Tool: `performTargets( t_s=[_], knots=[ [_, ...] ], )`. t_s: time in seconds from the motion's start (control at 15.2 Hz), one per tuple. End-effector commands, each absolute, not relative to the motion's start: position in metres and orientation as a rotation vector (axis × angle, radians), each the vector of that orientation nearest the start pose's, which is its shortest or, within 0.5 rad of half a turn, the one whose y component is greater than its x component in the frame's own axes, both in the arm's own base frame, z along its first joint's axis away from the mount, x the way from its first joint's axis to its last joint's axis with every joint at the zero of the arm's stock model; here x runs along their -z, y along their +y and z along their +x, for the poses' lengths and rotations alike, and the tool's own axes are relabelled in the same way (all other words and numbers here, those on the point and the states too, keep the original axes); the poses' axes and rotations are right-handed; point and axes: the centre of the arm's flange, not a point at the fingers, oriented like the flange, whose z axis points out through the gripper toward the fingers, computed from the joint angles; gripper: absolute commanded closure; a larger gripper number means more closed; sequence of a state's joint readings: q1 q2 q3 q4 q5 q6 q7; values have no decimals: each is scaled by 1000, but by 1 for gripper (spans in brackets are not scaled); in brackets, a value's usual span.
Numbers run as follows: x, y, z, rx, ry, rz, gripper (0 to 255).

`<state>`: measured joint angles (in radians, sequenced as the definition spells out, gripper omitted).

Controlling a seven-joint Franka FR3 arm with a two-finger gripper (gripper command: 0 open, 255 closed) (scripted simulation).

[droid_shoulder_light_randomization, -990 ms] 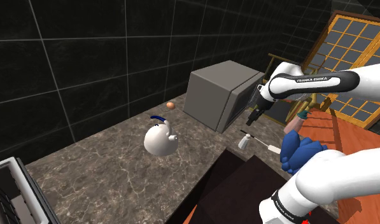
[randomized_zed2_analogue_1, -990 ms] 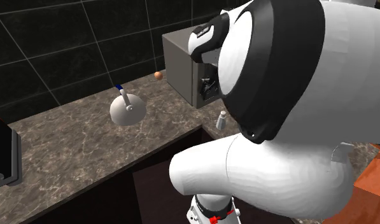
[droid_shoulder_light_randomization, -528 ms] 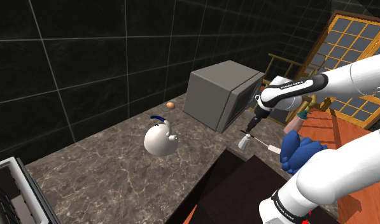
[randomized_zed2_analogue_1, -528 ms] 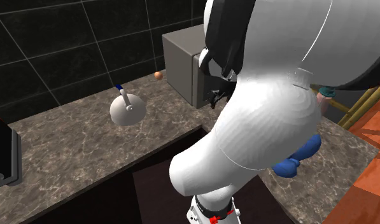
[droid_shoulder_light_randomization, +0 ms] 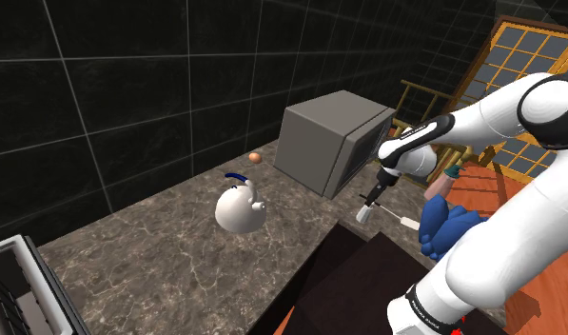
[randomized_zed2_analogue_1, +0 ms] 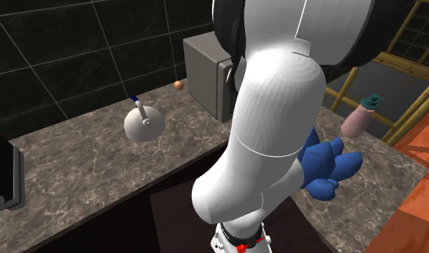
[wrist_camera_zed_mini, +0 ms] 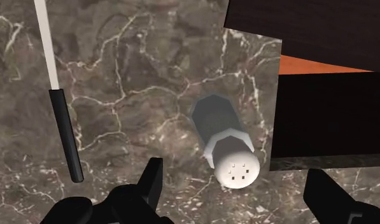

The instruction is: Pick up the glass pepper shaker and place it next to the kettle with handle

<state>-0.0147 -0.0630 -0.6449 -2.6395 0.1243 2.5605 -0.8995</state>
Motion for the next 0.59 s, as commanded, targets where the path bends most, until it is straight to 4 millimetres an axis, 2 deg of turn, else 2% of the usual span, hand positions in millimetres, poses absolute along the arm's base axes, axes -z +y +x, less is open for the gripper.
performTargets(
  t_s=[0.0,0.13,0.53],
  knots=[
    [-249,-258,335,79,-207,-3039,0],
    [-241,-257,336,79,-207,-3039,0],
    [-241,-257,336,79,-207,-3039,0]
  ],
)
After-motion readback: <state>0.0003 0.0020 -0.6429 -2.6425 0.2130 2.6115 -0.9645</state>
